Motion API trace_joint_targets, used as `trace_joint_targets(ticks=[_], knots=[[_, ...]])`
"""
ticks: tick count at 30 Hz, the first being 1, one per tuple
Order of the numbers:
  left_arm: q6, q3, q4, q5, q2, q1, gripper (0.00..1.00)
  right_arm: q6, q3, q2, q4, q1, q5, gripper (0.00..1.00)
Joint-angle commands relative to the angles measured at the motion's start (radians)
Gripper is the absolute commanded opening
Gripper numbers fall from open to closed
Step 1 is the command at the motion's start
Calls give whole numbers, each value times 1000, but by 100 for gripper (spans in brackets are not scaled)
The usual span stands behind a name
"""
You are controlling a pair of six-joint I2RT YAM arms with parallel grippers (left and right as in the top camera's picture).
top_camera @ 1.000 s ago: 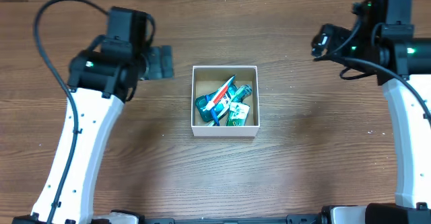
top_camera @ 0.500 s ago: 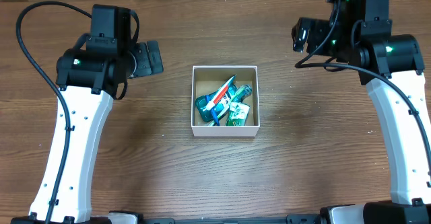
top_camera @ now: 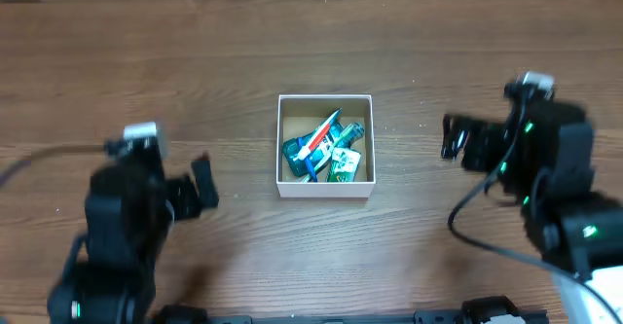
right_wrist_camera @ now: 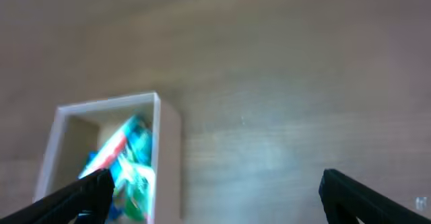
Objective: Pack container
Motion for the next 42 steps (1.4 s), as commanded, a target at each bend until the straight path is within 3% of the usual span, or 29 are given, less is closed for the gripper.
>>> trace_joint_targets(ticks=[1,5,16,21,26,34,42], knots=[[-69,-127,-17,-32,-152,4,100,16,-127,-105,5,6,14,100],[-69,-193,-21,-31,-164,4,100,16,-146,-114,-77,6,13,100],[-69,-199,-70,-31,-148,4,100,16,-146,-3,-85,6,16,100],[-69,-199,-70,-31,-148,4,100,1,-149,11,56,6,40,100],[-69,-199,-70,-31,-148,4,100,-93,-269,-233,258,-2,56,100],[-69,-199,-70,-31,-148,4,100,-95,-721,-721,567,-20,66,100],[-69,-199,-70,-31,-148,4,100,-196,-940,-901,804,-21,67,100]])
